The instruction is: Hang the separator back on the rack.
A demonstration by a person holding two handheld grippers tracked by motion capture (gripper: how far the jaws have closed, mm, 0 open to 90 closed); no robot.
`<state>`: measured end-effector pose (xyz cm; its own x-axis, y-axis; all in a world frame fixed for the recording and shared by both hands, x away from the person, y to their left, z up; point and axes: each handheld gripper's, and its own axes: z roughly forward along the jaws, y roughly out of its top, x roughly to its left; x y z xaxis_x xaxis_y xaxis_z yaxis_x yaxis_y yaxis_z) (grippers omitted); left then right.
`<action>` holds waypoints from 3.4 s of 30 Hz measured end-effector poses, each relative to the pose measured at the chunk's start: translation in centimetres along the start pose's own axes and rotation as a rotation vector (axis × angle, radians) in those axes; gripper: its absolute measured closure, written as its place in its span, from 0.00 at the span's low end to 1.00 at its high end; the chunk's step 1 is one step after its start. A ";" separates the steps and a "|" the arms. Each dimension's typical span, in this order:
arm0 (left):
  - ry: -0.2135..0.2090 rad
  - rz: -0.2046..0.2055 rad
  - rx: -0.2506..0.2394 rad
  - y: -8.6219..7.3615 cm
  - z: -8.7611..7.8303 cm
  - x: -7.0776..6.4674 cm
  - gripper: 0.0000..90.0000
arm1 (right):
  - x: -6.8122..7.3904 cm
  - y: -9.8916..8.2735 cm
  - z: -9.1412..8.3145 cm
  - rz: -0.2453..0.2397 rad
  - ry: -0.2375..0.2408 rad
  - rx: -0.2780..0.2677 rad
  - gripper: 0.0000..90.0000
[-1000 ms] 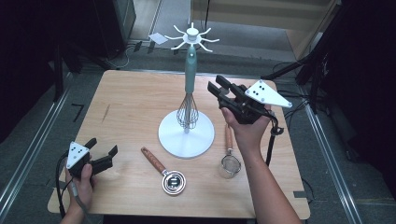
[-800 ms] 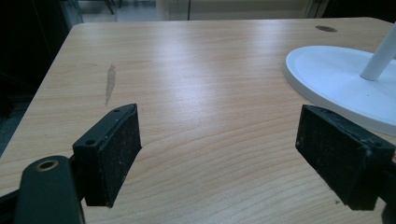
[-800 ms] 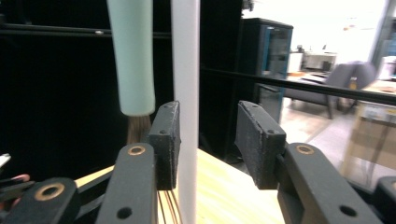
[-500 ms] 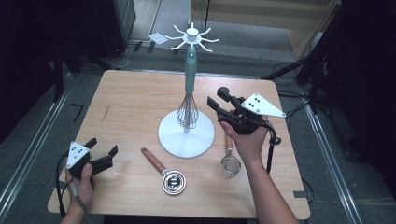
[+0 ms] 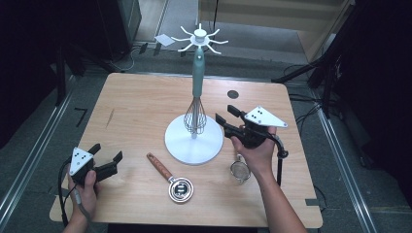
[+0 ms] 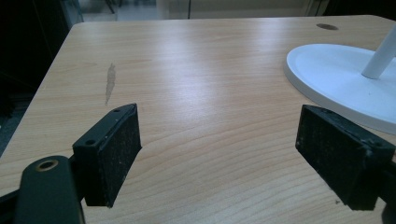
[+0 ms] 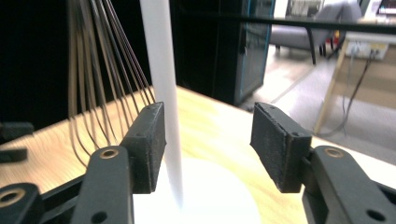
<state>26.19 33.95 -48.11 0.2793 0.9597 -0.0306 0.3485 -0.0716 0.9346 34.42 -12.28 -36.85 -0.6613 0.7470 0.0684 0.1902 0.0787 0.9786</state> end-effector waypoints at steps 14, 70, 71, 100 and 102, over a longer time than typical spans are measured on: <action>-0.008 -0.003 0.002 0.0 0.0 0.1 0.16 | -1.6 -2.7 0.4 0.098 -0.083 0.238 0.54; -0.016 -0.012 0.007 0.0 -0.1 0.2 0.16 | -5.9 -8.9 2.1 0.538 -0.267 0.753 0.65; -0.017 -0.013 0.007 0.0 -0.1 0.2 0.16 | -5.9 -8.9 2.1 0.549 -0.274 0.755 0.65; -0.019 -0.012 0.006 0.0 0.0 0.2 0.16 | -5.7 -9.7 3.0 0.563 -0.300 0.828 0.71; -0.019 -0.012 0.007 0.0 0.0 0.2 0.16 | -5.7 -9.7 3.0 0.558 -0.300 0.834 0.71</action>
<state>26.21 34.15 -48.09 0.2918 0.9553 -0.0484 0.3580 -0.0621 0.9317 38.53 -15.34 -47.28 -0.1399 0.9416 0.3063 0.9285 0.0173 0.3710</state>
